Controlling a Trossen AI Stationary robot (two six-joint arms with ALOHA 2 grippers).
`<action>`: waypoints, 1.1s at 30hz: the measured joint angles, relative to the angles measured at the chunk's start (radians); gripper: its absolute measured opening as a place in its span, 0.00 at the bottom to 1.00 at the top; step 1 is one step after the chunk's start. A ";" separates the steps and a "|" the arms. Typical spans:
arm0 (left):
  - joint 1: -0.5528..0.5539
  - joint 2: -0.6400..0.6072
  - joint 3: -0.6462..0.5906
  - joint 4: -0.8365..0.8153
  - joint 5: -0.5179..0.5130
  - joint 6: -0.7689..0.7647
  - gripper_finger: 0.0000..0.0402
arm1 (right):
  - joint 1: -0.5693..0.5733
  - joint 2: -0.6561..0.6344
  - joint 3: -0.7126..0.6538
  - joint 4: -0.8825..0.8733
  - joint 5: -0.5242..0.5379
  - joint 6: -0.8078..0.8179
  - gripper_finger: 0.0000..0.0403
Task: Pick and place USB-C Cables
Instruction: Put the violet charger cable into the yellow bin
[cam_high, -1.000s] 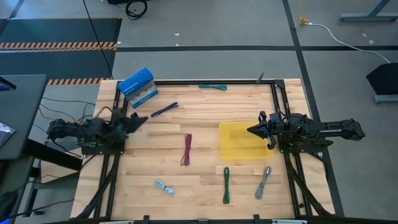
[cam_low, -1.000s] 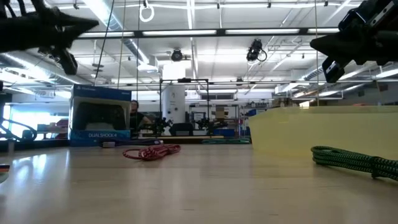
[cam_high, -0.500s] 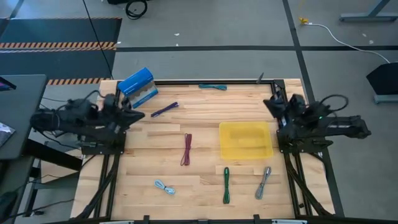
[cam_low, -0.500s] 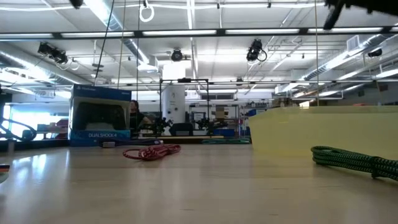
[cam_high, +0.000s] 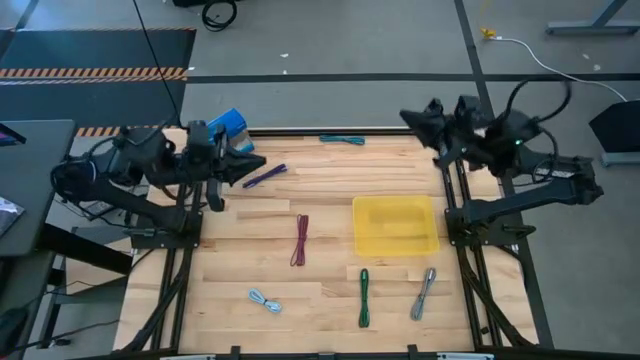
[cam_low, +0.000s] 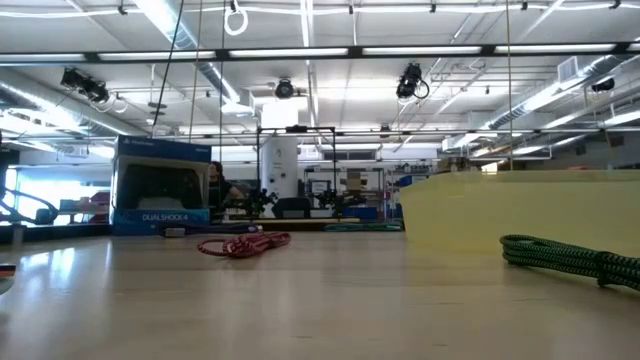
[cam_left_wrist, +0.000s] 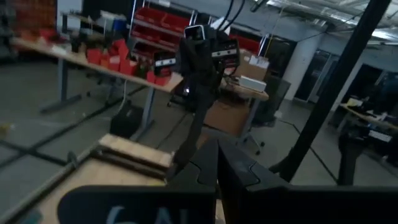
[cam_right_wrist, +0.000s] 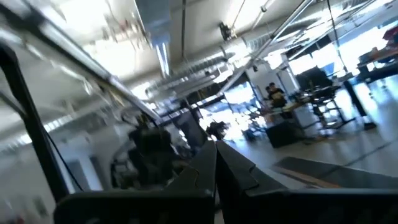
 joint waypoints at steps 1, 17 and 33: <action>0.001 0.013 0.024 0.001 0.000 0.024 0.01 | 0.001 0.020 0.030 0.005 -0.002 0.029 0.02; 0.022 0.055 0.103 -0.022 -0.025 0.128 0.07 | -0.011 0.277 0.112 0.331 -0.039 0.059 0.07; 0.389 0.171 0.102 -0.684 -0.144 -0.074 0.63 | -0.064 0.327 0.155 -0.431 -0.063 -0.031 0.41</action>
